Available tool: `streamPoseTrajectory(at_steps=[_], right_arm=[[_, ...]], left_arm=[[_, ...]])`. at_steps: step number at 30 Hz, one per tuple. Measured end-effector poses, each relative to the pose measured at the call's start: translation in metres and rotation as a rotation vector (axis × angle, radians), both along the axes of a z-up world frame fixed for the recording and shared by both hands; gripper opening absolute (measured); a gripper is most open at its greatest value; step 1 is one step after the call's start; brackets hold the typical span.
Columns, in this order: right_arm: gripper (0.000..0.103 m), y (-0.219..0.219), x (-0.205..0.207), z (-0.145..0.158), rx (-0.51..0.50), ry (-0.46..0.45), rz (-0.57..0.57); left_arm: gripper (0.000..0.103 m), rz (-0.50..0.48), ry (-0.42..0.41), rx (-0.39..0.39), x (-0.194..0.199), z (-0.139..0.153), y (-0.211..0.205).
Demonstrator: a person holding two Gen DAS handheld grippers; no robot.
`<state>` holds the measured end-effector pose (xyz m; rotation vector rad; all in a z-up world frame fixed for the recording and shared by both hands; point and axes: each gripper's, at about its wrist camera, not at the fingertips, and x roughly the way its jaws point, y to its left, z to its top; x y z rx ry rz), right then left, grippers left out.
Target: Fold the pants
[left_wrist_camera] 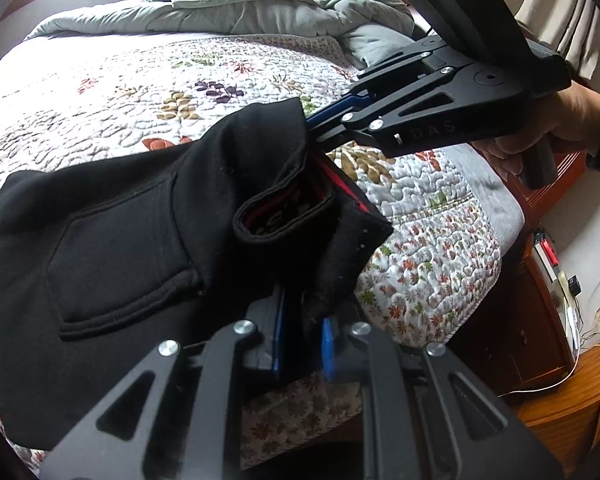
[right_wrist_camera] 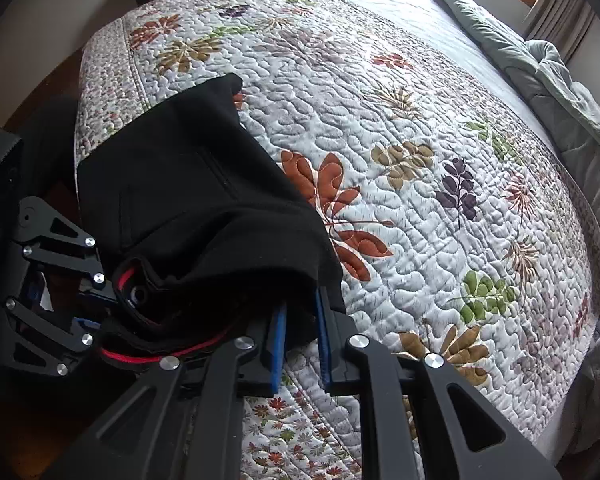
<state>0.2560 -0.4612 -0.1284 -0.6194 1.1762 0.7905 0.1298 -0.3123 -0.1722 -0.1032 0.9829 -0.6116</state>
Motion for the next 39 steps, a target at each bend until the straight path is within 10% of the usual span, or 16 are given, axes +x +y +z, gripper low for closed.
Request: streamPoseTrajectory(at_steps=[16,20,23,26,33,39], right_arm=[[0.014,-0.015,-0.011,-0.018,0.001,0.014,-0.094],[0.016,-0.013,-0.017,-0.016,-0.029,-0.002,-0.132],[0.032,-0.019,-0.020,-0.015,-0.038,0.025,-0.221],[0.065,-0.045,-0.018,-0.015,0.004,0.111,-0.430],[0.081,-0.119,-0.046,-0.029,0.631,0.397,-0.902],[0.087,-0.104,-0.068,-0.081,0.811,0.473,-0.986]], left_arm=[[0.018,-0.039,0.003,0.030,-0.002,-0.009,-0.001],[0.037,-0.052,0.052,-0.042,-0.001,-0.001,0.012],[0.069,-0.044,0.058,-0.129,-0.005,0.012,0.035],[0.078,-0.051,0.049,-0.189,-0.009,0.024,0.065],[0.087,0.073,0.052,-0.238,0.013,0.025,0.161],[0.087,0.213,0.117,-0.246,0.045,0.004,0.225]])
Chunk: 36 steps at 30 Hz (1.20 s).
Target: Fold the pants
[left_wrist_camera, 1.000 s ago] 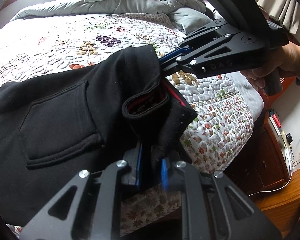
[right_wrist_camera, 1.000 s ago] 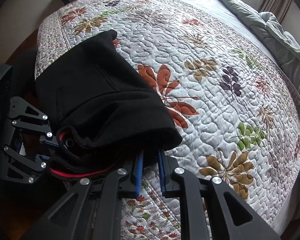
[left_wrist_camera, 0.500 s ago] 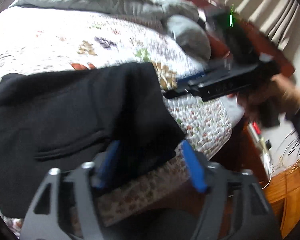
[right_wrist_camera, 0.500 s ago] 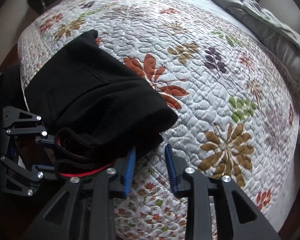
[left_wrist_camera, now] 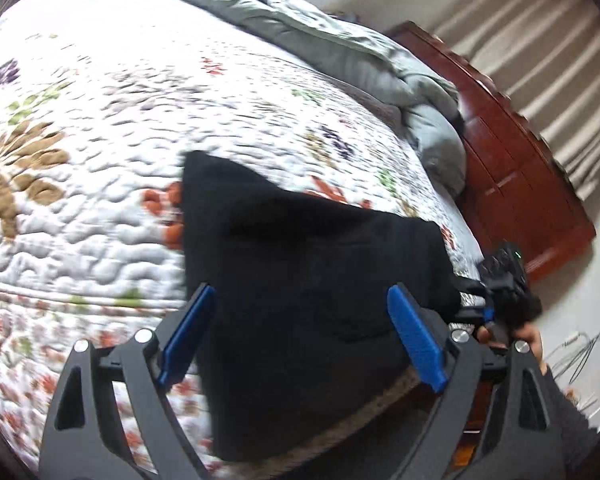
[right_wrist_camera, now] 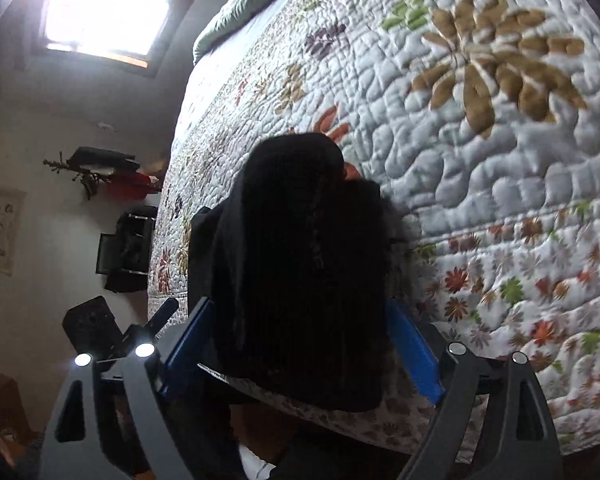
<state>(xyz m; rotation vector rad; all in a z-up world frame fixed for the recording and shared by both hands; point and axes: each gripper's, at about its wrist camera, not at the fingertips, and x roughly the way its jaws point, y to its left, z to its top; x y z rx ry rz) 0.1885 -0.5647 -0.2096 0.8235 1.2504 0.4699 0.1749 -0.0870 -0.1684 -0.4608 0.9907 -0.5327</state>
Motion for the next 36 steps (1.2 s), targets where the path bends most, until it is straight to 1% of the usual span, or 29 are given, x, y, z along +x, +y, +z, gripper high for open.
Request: streamPoseTrajectory(at_steps=[2,3,4,6,7,8,9,13,14,15,16,17,18,19,22,24,28,30,31,33,34,36], right_arm=[[0.087,0.003,-0.006,-0.009,0.056,0.006,-0.023],[0.087,0.004,-0.010,-0.007,0.053,-0.009,-0.038],[0.086,0.005,-0.013,-0.004,0.045,-0.024,-0.040],[0.079,0.006,-0.020,0.005,0.027,-0.058,-0.049],[0.075,0.007,-0.022,0.009,0.040,-0.076,-0.042],[0.074,0.009,-0.024,0.013,0.043,-0.087,-0.039],[0.074,0.010,-0.024,0.013,0.042,-0.086,-0.040],[0.074,0.019,-0.013,0.004,0.014,-0.019,-0.048],[0.074,0.022,-0.013,0.004,0.002,-0.016,-0.044],[0.071,0.026,-0.011,0.003,-0.009,-0.011,-0.039],[0.054,0.030,-0.010,0.001,-0.019,-0.001,-0.034],[0.029,0.032,-0.011,0.001,-0.026,0.005,-0.029],[0.021,0.033,-0.011,0.001,-0.024,0.008,-0.027],[0.019,0.032,-0.011,0.006,-0.021,0.001,-0.031],[0.018,0.037,-0.021,0.029,-0.043,-0.062,-0.012],[0.018,0.034,-0.025,0.033,-0.048,-0.070,-0.016],[0.019,0.019,-0.037,-0.008,-0.067,0.009,-0.073],[0.020,0.017,-0.037,-0.020,-0.059,0.000,-0.089],[0.022,0.020,-0.036,-0.018,-0.068,-0.016,-0.083],[0.033,0.023,-0.037,-0.009,-0.087,-0.054,-0.056],[0.038,0.020,-0.039,0.000,-0.099,-0.066,-0.060],[0.038,0.011,-0.037,0.018,-0.099,-0.101,-0.097]], left_arm=[[0.087,0.008,0.016,-0.013,0.003,-0.007,0.010],[0.087,0.007,0.023,-0.019,0.004,-0.011,0.012],[0.087,0.005,0.023,-0.024,0.002,-0.014,0.013],[0.087,0.002,0.021,-0.029,0.001,-0.017,0.014],[0.087,0.001,0.022,-0.031,-0.002,-0.019,0.012],[0.087,0.001,0.025,-0.031,-0.002,-0.020,0.012],[0.087,0.005,0.027,-0.032,-0.002,-0.021,0.012],[0.087,0.018,0.018,-0.026,-0.004,-0.019,0.017],[0.087,0.023,0.020,-0.025,-0.004,-0.020,0.018],[0.087,0.029,0.027,-0.024,-0.003,-0.021,0.019],[0.087,0.029,0.032,-0.026,-0.003,-0.021,0.019],[0.087,0.026,0.032,-0.028,-0.003,-0.020,0.019],[0.087,0.020,0.023,-0.030,-0.004,-0.017,0.018],[0.087,0.013,0.017,-0.033,-0.004,-0.015,0.018],[0.087,0.000,-0.001,-0.050,-0.005,-0.007,0.015],[0.087,-0.004,-0.012,-0.060,-0.005,-0.003,0.013],[0.087,-0.019,-0.040,-0.065,-0.005,0.004,0.009],[0.087,-0.025,-0.056,-0.065,-0.006,0.008,0.009],[0.087,-0.028,-0.059,-0.075,-0.006,0.009,0.010],[0.087,-0.038,-0.073,-0.096,-0.009,0.011,0.011],[0.087,-0.044,-0.078,-0.102,-0.011,0.011,0.011],[0.087,-0.066,-0.083,-0.118,-0.017,0.011,0.008]])
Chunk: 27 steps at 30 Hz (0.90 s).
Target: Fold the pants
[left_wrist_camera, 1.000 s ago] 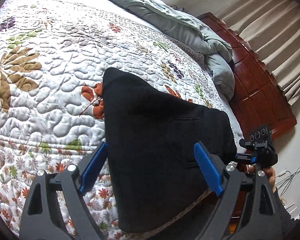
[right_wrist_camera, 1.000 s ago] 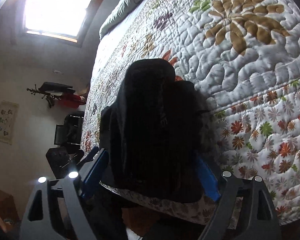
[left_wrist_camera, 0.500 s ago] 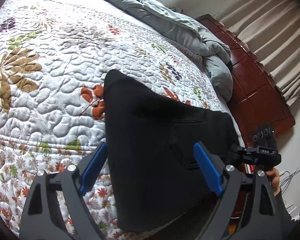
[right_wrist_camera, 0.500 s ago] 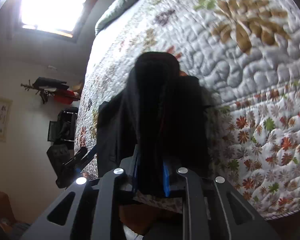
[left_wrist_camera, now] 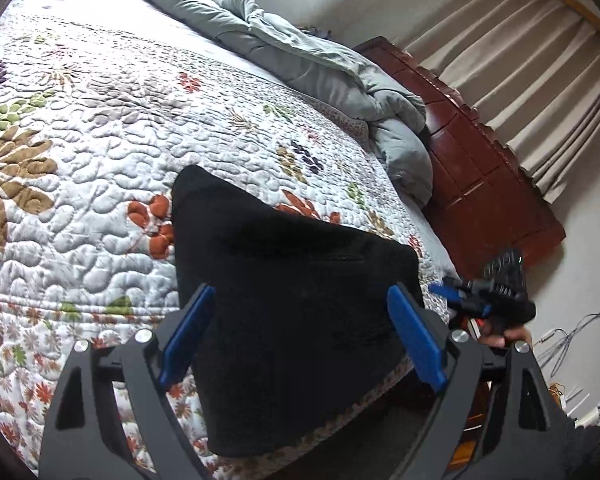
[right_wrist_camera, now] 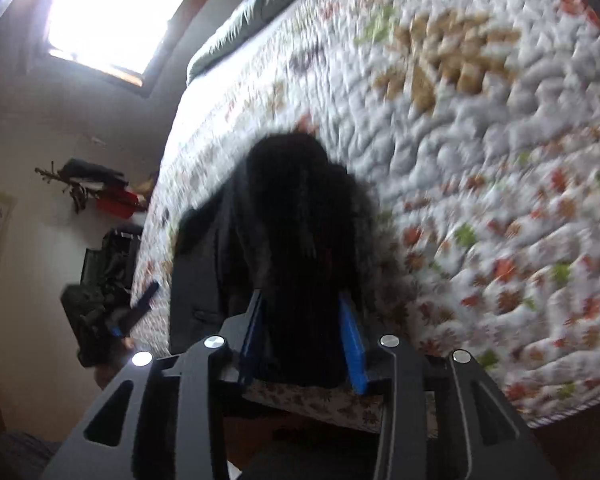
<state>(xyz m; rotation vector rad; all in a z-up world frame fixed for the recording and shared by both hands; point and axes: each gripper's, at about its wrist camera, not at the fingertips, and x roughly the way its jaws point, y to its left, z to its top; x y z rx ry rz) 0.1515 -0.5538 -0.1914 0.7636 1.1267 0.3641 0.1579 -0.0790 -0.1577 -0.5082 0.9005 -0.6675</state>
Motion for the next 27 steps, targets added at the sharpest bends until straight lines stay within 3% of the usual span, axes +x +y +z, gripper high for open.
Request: streamPoseTrajectory(at_steps=[4,6,9,10,12,13,15,17,18,20,22,25,27], right_arm=[[0.038,0.009,0.019,0.043,0.035,-0.138,0.045],[0.038,0.028,0.037,0.046,0.039,-0.165,0.088],[0.038,0.046,0.070,0.028,0.095,-0.149,0.130],[0.033,0.046,0.076,0.019,0.092,-0.132,0.137],[0.014,0.036,0.088,-0.007,0.096,-0.085,0.118],[0.000,0.027,0.092,-0.018,0.083,-0.076,0.112],[0.000,0.006,0.091,-0.047,0.126,-0.044,0.096],[0.000,-0.004,0.082,-0.054,0.176,-0.045,0.087],[0.001,-0.004,0.079,-0.048,0.166,-0.060,0.091],[0.016,-0.002,0.072,-0.027,0.169,-0.096,0.085],[0.022,-0.003,0.061,-0.004,0.159,-0.137,0.079],[0.032,0.002,0.047,0.018,0.207,-0.168,0.112],[0.039,0.015,0.039,0.018,0.220,-0.152,0.158]], left_arm=[[0.087,-0.048,-0.001,-0.017,-0.010,-0.006,-0.010],[0.087,-0.069,-0.004,-0.013,-0.013,-0.010,-0.015],[0.087,-0.078,0.021,-0.012,-0.014,-0.020,-0.018],[0.087,-0.080,0.018,-0.018,-0.014,-0.021,-0.017],[0.087,-0.085,0.010,-0.022,-0.011,-0.020,-0.017],[0.087,-0.083,0.009,-0.024,-0.008,-0.018,-0.017],[0.087,-0.089,-0.011,-0.024,-0.001,-0.009,-0.015],[0.087,-0.095,-0.045,-0.018,0.009,0.002,-0.012],[0.087,-0.100,-0.065,-0.019,0.017,0.010,-0.011],[0.090,-0.114,-0.086,-0.041,0.033,0.019,-0.010],[0.090,-0.137,-0.069,-0.070,0.056,0.020,-0.010],[0.091,-0.168,0.033,-0.128,0.090,0.003,-0.012],[0.091,-0.148,0.121,-0.116,0.108,-0.018,-0.014]])
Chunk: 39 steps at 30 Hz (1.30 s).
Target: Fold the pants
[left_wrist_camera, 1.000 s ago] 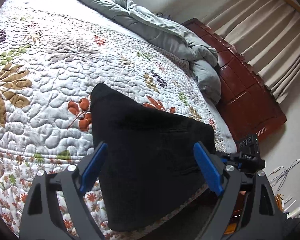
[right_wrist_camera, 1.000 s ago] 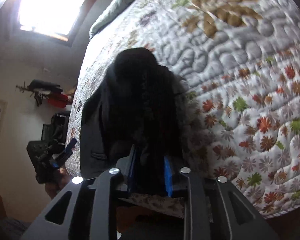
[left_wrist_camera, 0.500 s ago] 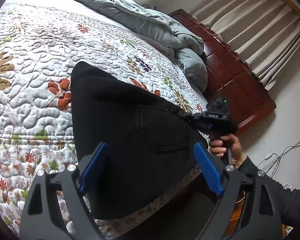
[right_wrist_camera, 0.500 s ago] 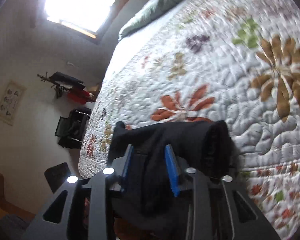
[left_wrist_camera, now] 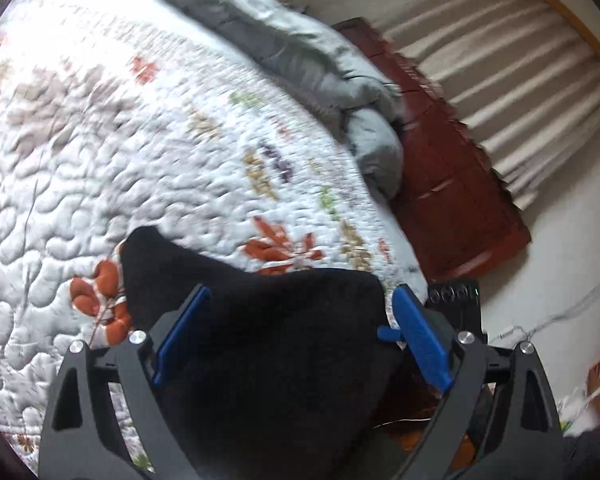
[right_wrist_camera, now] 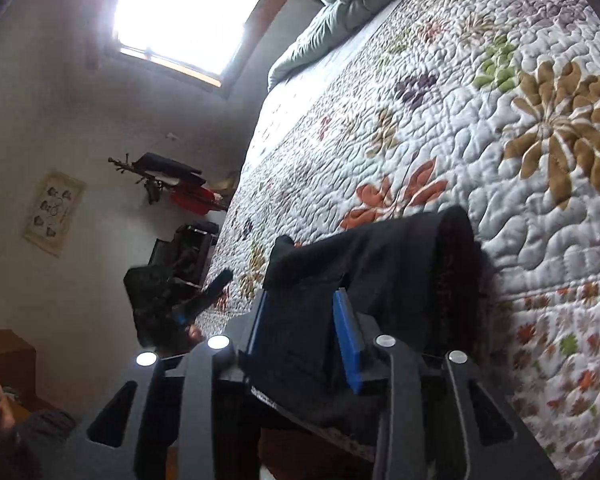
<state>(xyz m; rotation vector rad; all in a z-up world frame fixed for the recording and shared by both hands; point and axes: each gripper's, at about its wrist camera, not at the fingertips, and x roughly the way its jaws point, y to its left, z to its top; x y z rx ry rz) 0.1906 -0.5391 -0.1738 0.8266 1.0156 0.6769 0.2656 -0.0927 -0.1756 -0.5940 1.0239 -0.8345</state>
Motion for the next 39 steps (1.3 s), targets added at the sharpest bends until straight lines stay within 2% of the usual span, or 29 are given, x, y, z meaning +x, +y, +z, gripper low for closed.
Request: streamPoseTrajectory(at_steps=[3,4,5,6,7,9,10,11,12,15,18,19,21,22,23,26,27,28,29,31,32,34,36,39], right_arm=[[0.040,0.012,-0.005,-0.029,-0.052,0.083,0.045],[0.031,0.009,-0.007,-0.042,-0.078,0.116,0.041],[0.013,0.005,-0.008,-0.052,-0.084,0.131,0.039],[0.002,-0.001,-0.008,-0.060,-0.089,0.139,0.032],[0.000,-0.008,-0.009,-0.067,-0.081,0.152,0.013],[0.000,-0.014,-0.011,-0.069,-0.060,0.161,0.000],[0.006,-0.012,-0.013,-0.062,-0.081,0.150,0.004],[0.022,-0.010,-0.015,-0.052,-0.086,0.137,0.001],[0.028,-0.007,-0.016,-0.042,-0.086,0.120,-0.009],[0.030,0.005,-0.027,-0.010,-0.073,0.040,-0.001],[0.031,0.028,-0.035,-0.011,-0.116,0.056,0.057],[0.028,0.033,-0.036,-0.017,-0.146,0.077,0.066],[0.015,0.035,-0.038,-0.034,-0.206,0.116,0.070],[0.003,0.032,-0.041,-0.040,-0.216,0.126,0.067],[0.000,0.027,-0.043,-0.044,-0.215,0.138,0.059],[0.000,0.022,-0.050,-0.040,-0.228,0.149,0.062],[0.004,0.021,-0.050,-0.034,-0.230,0.141,0.067],[0.018,0.018,-0.049,-0.026,-0.217,0.135,0.067],[0.052,0.014,-0.048,-0.017,-0.223,0.129,0.053],[0.088,0.001,-0.043,-0.001,-0.291,0.110,-0.015],[0.088,-0.007,-0.039,0.005,-0.310,0.104,-0.046],[0.089,-0.018,-0.026,0.004,-0.231,0.144,-0.039],[0.089,-0.023,-0.014,-0.006,-0.188,0.193,-0.028],[0.090,-0.015,0.011,-0.026,-0.175,0.263,0.005]], left_arm=[[0.090,0.010,0.079,0.004,0.016,-0.030,0.003],[0.089,0.016,0.101,-0.007,0.018,-0.036,0.005],[0.089,0.023,0.111,-0.021,0.019,-0.038,0.008],[0.089,0.028,0.105,-0.029,0.017,-0.035,0.009],[0.089,0.033,0.096,-0.028,0.014,-0.030,0.011],[0.090,0.045,0.065,-0.038,0.004,-0.016,0.017],[0.090,0.051,0.049,-0.040,-0.002,-0.011,0.021],[0.090,0.067,0.020,-0.044,-0.012,-0.003,0.028],[0.090,0.072,0.005,-0.051,-0.021,0.001,0.033],[0.091,0.063,-0.007,-0.068,-0.053,0.006,0.046],[0.091,0.052,0.020,-0.048,-0.078,-0.006,0.053],[0.091,0.047,0.036,-0.041,-0.083,-0.011,0.054],[0.091,0.049,0.066,-0.034,-0.090,-0.020,0.061],[0.091,0.039,0.077,-0.036,-0.091,-0.023,0.065],[0.091,0.036,0.086,-0.031,-0.091,-0.026,0.069],[0.094,0.023,0.135,-0.022,-0.082,-0.035,0.080],[0.095,0.015,0.158,-0.029,-0.078,-0.039,0.083],[0.095,0.004,0.185,-0.038,-0.074,-0.043,0.084],[0.096,-0.009,0.213,-0.045,-0.069,-0.046,0.085],[0.096,-0.038,0.254,-0.049,-0.059,-0.052,0.084],[0.096,-0.049,0.262,-0.047,-0.056,-0.053,0.082],[0.096,-0.088,0.294,-0.055,-0.047,-0.058,0.074],[0.097,-0.109,0.336,-0.074,-0.038,-0.065,0.066],[0.097,-0.104,0.392,-0.091,-0.028,-0.077,0.058]])
